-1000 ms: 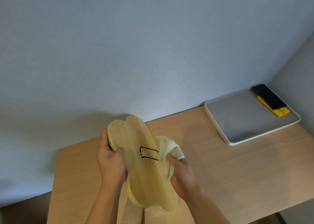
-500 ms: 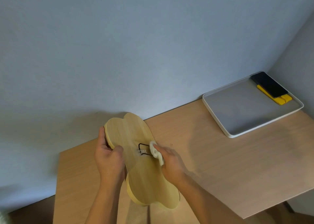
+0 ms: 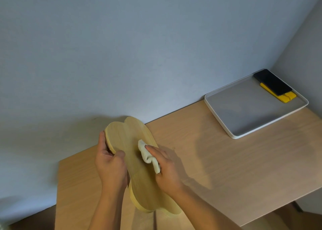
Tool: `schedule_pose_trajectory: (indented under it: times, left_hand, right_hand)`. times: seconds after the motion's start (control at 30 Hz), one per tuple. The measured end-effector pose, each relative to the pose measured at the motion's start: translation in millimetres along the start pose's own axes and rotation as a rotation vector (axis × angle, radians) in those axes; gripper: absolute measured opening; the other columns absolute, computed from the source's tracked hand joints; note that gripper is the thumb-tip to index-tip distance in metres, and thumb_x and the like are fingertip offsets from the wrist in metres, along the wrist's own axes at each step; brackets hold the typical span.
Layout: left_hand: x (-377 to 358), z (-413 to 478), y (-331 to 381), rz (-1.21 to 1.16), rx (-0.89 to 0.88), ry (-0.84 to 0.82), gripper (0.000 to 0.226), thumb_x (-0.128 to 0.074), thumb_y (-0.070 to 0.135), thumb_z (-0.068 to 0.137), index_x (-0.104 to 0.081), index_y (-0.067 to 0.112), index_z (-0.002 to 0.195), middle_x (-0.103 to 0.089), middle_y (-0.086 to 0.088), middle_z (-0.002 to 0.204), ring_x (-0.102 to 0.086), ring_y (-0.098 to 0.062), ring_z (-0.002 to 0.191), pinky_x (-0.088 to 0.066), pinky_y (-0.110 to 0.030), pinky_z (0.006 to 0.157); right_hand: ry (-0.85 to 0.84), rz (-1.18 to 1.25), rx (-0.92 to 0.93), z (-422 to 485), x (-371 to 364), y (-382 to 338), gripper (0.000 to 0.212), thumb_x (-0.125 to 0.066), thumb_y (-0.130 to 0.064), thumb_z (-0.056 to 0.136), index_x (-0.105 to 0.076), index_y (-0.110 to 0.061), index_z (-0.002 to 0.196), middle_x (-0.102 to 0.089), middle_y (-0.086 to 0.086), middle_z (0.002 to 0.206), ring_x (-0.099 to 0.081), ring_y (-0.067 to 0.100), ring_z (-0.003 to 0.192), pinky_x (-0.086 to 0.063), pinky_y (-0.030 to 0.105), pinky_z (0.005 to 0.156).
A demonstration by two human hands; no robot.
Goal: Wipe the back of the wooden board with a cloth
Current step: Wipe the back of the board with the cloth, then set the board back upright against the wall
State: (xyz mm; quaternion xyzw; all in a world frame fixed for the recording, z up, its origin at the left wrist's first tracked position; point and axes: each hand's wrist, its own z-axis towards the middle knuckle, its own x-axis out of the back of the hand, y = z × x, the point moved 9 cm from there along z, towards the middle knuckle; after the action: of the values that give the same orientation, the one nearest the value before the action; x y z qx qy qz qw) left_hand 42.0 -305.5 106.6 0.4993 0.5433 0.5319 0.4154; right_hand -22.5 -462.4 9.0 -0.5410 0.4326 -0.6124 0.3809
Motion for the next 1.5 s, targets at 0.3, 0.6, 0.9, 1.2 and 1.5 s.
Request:
schedule_pose_trajectory:
  times: [0.3, 0.6, 0.9, 1.2, 1.5]
  left_hand:
    - [12, 3, -7, -0.010, 0.038, 0.017, 0.079, -0.041, -0.030, 0.080, -0.047, 0.005, 0.150, -0.060, -0.031, 0.133, -0.065, -0.022, 0.084, -0.056, -0.023, 0.067]
    - [1, 5, -6, 0.014, 0.047, -0.031, 0.074, -0.038, -0.028, 0.078, -0.041, -0.004, 0.148, -0.061, -0.021, 0.098, -0.059, -0.007, 0.068, -0.050, -0.018, 0.054]
    - [-12, 0, 2, 0.096, 0.047, -0.009, 0.071, -0.040, -0.026, 0.080, -0.036, -0.006, 0.149, -0.054, -0.042, 0.125, -0.056, -0.002, 0.061, -0.046, -0.014, 0.052]
    - [-62, -7, 17, 0.244, -0.018, 0.043, 0.090, -0.046, -0.017, 0.086, -0.031, 0.023, 0.165, -0.072, -0.005, 0.128, -0.073, -0.009, 0.088, -0.059, -0.023, 0.074]
    - [-137, -21, 36, 0.548, -0.129, -0.039, 0.086, -0.044, -0.020, 0.091, -0.015, 0.005, 0.168, -0.015, -0.011, 0.177, -0.011, -0.021, 0.164, -0.006, -0.018, 0.124]
  right_hand:
    - [-0.131, -0.216, -0.208, -6, 6, 62, 0.063, -0.052, 0.004, 0.095, -0.054, -0.031, 0.147, -0.057, -0.002, 0.153, -0.051, 0.018, 0.141, -0.040, 0.030, 0.118]
    - [0.366, 1.370, -0.987, -32, 18, 83, 0.033, -0.053, 0.001, 0.093, -0.061, -0.017, 0.119, -0.060, 0.024, 0.124, -0.060, 0.048, 0.120, -0.056, 0.078, 0.078]
    - [0.534, 1.578, -1.002, -14, 4, 61, 0.021, -0.054, 0.001, 0.096, -0.062, -0.006, 0.114, -0.072, 0.022, 0.108, -0.070, 0.039, 0.096, -0.059, 0.053, 0.087]
    - [0.523, 1.223, -0.739, -9, 52, 60, 0.028, -0.052, 0.002, 0.094, -0.075, -0.012, 0.104, -0.082, 0.007, 0.088, -0.078, 0.020, 0.083, -0.062, 0.027, 0.060]
    - [0.521, 1.031, -0.786, -11, 87, 78, 0.022, -0.054, 0.001, 0.094, -0.071, -0.007, 0.106, -0.072, 0.021, 0.095, -0.066, 0.035, 0.086, -0.052, 0.037, 0.059]
